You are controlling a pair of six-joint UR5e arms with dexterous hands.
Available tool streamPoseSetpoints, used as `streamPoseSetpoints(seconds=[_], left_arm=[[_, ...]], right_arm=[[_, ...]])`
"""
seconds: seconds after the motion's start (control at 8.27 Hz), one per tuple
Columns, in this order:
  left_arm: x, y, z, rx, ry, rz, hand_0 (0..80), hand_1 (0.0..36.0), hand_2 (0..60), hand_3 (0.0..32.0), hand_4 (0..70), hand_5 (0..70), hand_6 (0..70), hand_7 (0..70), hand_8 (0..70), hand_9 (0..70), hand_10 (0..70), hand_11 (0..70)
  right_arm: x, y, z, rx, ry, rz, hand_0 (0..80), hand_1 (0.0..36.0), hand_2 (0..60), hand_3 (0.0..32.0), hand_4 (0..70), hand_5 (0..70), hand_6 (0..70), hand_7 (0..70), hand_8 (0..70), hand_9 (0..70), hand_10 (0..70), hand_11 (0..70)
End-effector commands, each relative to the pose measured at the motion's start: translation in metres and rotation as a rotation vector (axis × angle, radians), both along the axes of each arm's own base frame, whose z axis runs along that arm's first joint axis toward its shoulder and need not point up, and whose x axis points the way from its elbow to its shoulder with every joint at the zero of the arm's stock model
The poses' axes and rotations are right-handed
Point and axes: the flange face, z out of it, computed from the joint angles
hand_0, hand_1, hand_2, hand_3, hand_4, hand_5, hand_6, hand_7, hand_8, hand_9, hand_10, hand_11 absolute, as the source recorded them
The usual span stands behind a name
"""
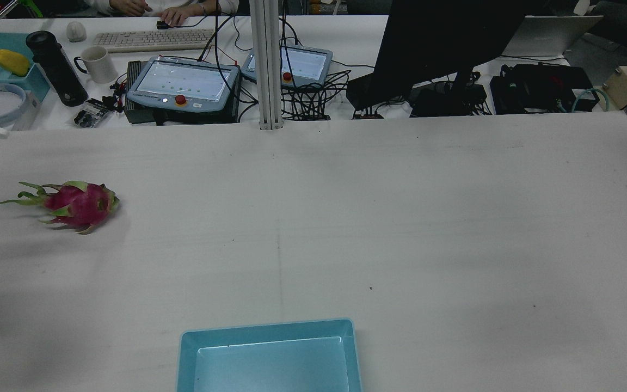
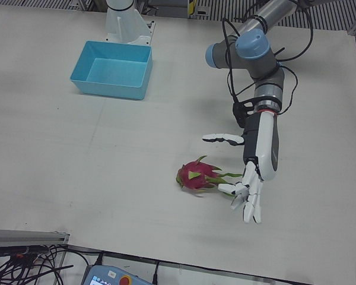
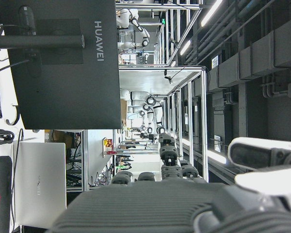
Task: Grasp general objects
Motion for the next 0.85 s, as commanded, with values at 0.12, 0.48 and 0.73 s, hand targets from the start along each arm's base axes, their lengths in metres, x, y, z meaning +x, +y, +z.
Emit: streamPoseSetpoints(seconds=[0.12, 0.48, 0.73], left_arm=[[-0.018, 0.032, -0.072, 0.062, -0.399, 0.015, 50.0, 16.6, 8.4, 0.0, 2.9, 21.2, 0.0, 6.3, 0.0, 0.0, 1.4, 4.2], [-0.012, 0.042, -0.079, 0.035, -0.656, 0.001, 49.8, 16.1, 6.2, 2.6, 2.4, 16.3, 0.0, 4.5, 0.0, 0.0, 0.9, 3.4], [0.016, 0.052, -0.072, 0.048, -0.867, 0.046, 49.6, 14.9, 2.0, 9.4, 0.6, 2.4, 0.0, 2.6, 0.0, 0.0, 0.7, 3.1]], right_arm=[[0.001, 0.001, 0.000, 0.000, 0.000, 0.000, 0.0, 0.0, 0.0, 0.0, 0.0, 0.0, 0.0, 0.0, 0.0, 0.0, 0.0, 0.0], [0.001, 0.001, 0.000, 0.000, -0.001, 0.001, 0.0, 0.0, 0.0, 0.0, 0.0, 0.0, 0.0, 0.0, 0.0, 0.0, 0.0, 0.0], [0.000, 0.001, 0.000, 0.000, -0.002, 0.000, 0.0, 0.0, 0.0, 0.0, 0.0, 0.0, 0.0, 0.0, 0.0, 0.0, 0.0, 0.0]])
